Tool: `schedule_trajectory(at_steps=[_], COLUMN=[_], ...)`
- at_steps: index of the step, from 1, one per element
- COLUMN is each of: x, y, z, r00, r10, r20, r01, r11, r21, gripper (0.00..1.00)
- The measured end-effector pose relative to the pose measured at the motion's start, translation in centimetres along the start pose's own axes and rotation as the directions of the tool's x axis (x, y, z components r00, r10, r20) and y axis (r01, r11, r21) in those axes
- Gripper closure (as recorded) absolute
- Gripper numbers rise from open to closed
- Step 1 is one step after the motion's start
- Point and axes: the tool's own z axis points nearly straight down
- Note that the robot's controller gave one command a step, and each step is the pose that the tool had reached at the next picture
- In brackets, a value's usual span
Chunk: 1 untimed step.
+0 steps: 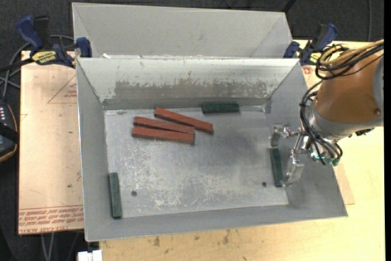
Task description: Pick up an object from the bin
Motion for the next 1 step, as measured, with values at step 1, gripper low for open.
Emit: schedule_trajectory(at_steps=[1], x=[-10.18], y=[0.46], z=[-2.36], r00=[0.998], r10=[0.064], r20=[0.019], r01=[-0.064], r11=[0.998], r21=[0.001], gripper=[0.00])
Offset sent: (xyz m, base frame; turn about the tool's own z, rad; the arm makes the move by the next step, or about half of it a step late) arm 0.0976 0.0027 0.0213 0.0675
